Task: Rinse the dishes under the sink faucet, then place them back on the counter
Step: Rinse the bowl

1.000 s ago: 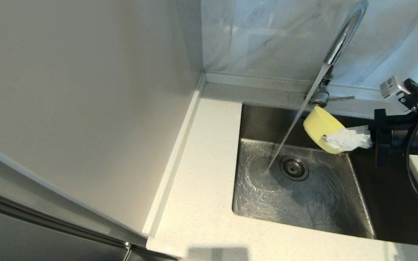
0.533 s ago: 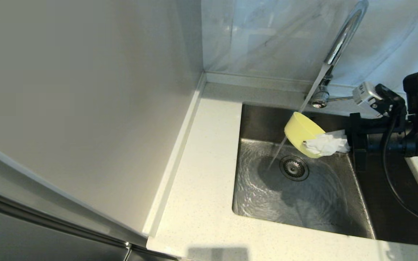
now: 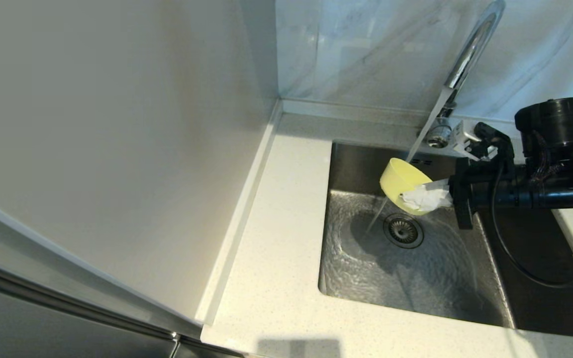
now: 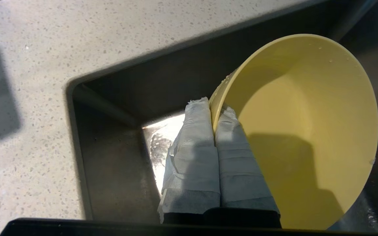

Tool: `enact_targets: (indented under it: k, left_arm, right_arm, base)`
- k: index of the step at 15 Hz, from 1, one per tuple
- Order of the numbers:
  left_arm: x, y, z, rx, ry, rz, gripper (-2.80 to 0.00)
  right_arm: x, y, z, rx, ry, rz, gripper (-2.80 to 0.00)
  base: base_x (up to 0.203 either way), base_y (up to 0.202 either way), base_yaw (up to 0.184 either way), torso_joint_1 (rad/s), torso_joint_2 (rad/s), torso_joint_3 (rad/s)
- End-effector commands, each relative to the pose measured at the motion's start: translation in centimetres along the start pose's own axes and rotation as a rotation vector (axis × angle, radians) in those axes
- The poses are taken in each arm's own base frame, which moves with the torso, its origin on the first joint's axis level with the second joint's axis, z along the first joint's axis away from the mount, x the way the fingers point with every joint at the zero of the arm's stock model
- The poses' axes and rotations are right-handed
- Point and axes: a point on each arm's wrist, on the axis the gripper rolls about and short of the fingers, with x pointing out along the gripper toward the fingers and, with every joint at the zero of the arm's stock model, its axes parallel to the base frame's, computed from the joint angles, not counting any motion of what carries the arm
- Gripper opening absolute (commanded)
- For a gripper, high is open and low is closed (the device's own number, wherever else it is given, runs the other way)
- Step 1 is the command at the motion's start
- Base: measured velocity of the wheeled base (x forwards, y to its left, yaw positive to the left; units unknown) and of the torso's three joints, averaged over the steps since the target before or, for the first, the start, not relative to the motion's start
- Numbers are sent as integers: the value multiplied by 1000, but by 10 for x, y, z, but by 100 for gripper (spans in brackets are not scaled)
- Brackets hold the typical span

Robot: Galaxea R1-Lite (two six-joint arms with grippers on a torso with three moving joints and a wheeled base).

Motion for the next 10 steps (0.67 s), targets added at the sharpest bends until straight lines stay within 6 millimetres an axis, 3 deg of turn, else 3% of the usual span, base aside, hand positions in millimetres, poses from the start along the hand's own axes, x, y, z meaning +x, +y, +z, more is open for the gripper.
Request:
enact_targets:
  k: [1, 7, 10]
  left_arm:
    - [0, 0, 0, 0, 0, 0, -280]
    - [0, 0, 0, 0, 0, 0, -280]
    - [0, 0, 0, 0, 0, 0, -280]
  right_arm:
    - [4, -2, -4, 8, 8, 7, -280]
    - [10, -7, -5, 29, 11, 3, -280]
    - [22, -18, -9, 43, 39, -23, -280]
  base:
    - [0, 0, 0, 0, 0, 0]
    - [0, 0, 0, 0, 0, 0]
    - [0, 0, 0, 0, 0, 0]
